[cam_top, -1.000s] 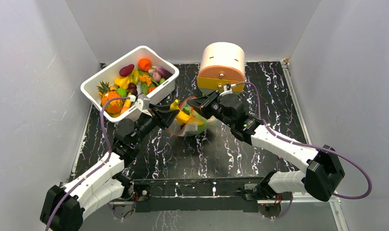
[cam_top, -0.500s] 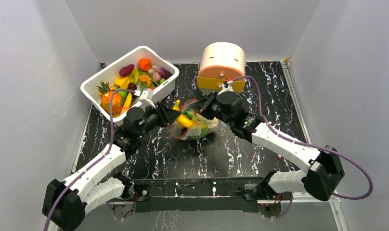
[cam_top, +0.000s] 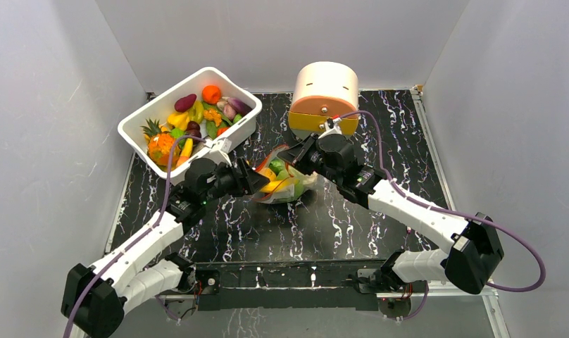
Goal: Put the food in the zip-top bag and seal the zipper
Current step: Place the fake fruit in the zipper food storage bag.
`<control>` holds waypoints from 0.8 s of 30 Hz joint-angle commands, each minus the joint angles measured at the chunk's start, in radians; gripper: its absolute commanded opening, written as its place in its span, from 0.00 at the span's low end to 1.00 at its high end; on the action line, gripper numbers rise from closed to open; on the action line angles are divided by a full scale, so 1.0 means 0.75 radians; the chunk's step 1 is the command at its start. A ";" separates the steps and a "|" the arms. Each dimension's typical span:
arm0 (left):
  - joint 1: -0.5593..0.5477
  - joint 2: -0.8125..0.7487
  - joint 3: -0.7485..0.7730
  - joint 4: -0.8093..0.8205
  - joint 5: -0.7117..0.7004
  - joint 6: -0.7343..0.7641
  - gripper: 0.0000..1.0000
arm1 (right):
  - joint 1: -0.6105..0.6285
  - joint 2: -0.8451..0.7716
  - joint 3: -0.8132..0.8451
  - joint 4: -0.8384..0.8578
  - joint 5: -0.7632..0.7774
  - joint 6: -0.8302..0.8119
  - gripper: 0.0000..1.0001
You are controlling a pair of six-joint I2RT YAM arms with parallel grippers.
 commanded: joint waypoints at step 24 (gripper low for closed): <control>-0.006 -0.161 0.264 -0.348 0.034 -0.046 0.03 | -0.050 0.031 0.123 0.195 -0.362 -0.296 0.00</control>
